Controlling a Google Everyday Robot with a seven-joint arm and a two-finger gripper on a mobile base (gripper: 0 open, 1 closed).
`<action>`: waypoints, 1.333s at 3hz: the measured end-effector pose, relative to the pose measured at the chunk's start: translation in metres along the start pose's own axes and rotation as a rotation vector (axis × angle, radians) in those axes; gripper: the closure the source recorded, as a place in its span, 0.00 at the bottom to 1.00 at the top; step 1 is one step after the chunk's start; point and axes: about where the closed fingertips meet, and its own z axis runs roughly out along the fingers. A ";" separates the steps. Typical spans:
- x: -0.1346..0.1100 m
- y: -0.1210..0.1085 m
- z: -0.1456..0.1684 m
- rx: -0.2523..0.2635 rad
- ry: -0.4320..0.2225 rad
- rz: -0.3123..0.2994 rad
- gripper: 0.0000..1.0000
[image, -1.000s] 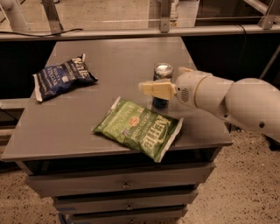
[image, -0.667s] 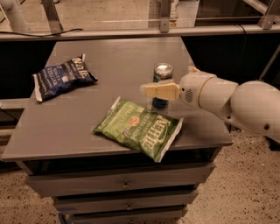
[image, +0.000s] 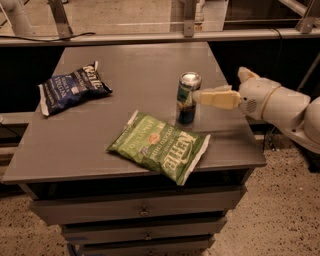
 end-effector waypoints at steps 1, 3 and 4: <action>-0.016 -0.033 -0.009 -0.057 -0.014 -0.062 0.00; -0.066 -0.098 -0.016 -0.111 -0.015 -0.184 0.00; -0.073 -0.093 -0.019 -0.155 -0.004 -0.200 0.00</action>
Offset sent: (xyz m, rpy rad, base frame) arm 0.0598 -0.1146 0.0821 -0.1165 -0.1761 0.1269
